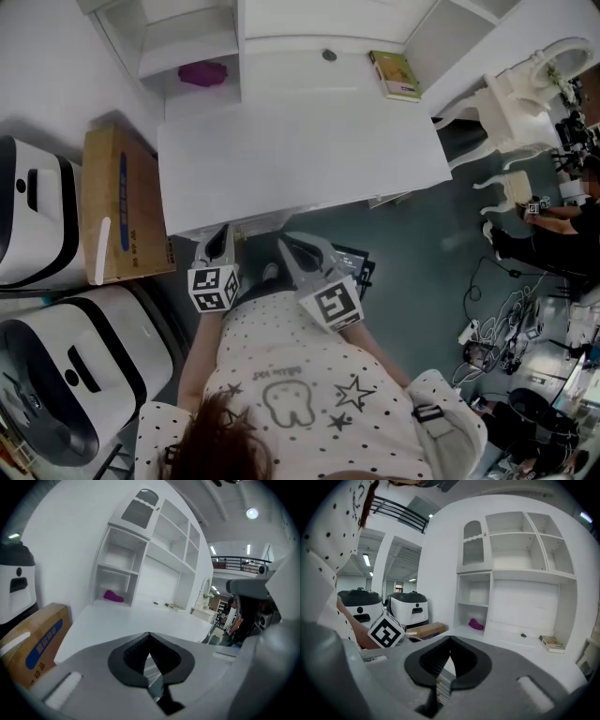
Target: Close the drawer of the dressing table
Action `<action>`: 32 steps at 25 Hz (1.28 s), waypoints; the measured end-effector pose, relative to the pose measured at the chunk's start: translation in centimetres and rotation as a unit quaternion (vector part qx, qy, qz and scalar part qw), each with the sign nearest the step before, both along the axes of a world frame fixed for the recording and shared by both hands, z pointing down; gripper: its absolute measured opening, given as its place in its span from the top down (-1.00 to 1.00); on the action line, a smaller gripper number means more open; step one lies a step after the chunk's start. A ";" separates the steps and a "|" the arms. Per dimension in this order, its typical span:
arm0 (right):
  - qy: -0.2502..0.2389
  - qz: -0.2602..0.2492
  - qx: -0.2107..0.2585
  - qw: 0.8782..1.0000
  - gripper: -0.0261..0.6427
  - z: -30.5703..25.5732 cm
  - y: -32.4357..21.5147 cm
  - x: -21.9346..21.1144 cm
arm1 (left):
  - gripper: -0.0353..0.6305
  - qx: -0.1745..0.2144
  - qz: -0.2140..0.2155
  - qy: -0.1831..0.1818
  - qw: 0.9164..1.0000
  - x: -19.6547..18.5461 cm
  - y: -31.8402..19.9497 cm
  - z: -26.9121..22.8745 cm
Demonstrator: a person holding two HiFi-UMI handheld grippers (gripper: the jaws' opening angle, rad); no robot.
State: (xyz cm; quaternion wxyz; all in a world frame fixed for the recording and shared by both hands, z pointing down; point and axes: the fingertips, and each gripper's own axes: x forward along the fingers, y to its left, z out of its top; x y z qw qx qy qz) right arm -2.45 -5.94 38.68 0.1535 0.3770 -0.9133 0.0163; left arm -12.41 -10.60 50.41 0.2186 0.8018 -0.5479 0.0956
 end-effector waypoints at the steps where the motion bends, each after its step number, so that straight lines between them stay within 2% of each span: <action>1: -0.001 -0.002 0.000 1.000 0.93 0.1 -0.1 0.0 | 0.91 0.010 0.005 0.002 1.000 0.3 -0.1 -0.9; 7: -0.008 -0.014 0.000 1.000 0.93 0.2 -1.6 0.5 | 0.91 0.043 0.025 -0.015 0.999 1.8 -1.1 -4.4; 10: -0.010 -0.014 0.000 1.000 0.93 0.1 -2.8 1.3 | 0.91 0.051 0.018 -0.023 0.998 1.9 -1.9 -6.0; 19: 0.007 -0.017 -0.006 1.000 0.93 0.4 -8.0 4.8 | 0.91 0.108 -0.017 -0.032 0.993 3.0 -5.0 -12.5; 28: 0.020 -0.022 -0.006 1.000 0.93 0.4 -11.6 7.5 | 0.91 0.118 -0.025 -0.027 0.992 6.3 -6.5 -14.1; 32: 0.027 -0.025 0.001 0.999 0.93 0.6 -12.6 8.5 | 0.91 0.114 -0.042 -0.009 0.993 6.8 -7.6 -13.7</action>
